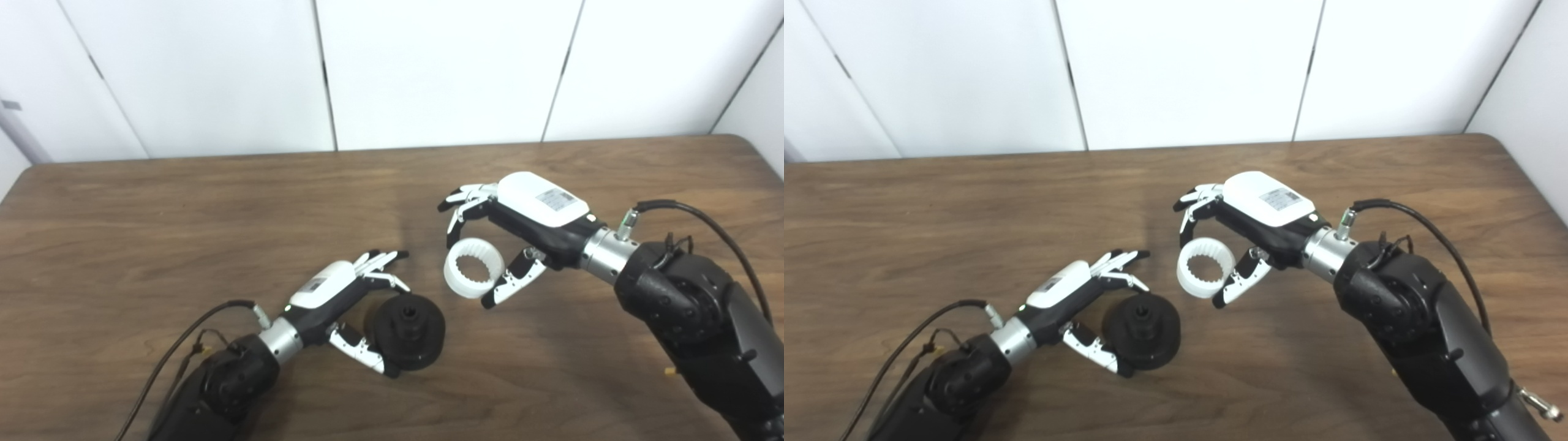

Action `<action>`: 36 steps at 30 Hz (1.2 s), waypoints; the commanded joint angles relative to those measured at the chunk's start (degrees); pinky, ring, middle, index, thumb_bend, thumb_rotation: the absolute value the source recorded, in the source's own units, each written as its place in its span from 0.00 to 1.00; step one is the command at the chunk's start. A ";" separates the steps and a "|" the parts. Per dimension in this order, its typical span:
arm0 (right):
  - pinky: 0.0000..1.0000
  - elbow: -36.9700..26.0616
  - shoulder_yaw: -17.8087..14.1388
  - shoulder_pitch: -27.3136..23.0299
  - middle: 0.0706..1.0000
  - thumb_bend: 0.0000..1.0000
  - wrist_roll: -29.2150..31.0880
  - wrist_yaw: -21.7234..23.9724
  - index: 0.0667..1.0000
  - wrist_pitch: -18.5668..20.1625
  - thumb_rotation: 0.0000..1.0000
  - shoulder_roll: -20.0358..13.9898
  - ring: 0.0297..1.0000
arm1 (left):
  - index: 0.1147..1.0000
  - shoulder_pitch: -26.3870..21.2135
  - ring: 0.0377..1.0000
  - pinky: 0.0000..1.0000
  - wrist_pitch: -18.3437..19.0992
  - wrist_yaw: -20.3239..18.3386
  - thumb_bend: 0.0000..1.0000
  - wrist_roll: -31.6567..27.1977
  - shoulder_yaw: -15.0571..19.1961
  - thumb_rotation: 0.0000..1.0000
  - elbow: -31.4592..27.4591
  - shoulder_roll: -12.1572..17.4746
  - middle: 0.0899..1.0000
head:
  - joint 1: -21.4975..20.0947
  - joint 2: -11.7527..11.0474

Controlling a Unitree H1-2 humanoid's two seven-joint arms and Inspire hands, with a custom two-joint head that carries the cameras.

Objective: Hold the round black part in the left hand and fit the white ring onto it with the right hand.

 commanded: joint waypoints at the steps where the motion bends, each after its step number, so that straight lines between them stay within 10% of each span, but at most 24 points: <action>1: 0.85 -1.67 -0.35 -1.21 0.83 0.51 0.63 -0.30 0.45 -0.96 0.15 0.37 0.88 | 0.42 0.41 1.00 1.00 3.11 -2.84 0.52 2.83 -2.00 0.08 1.35 -0.03 1.00 | 0.14 0.11; 36: 0.85 0.65 3.39 -1.13 0.84 0.51 -0.79 0.40 0.45 -0.44 0.15 7.21 0.89 | 0.42 0.40 1.00 1.00 4.44 -2.39 0.52 3.11 -2.41 0.08 0.47 -0.55 1.00 | 1.70 1.22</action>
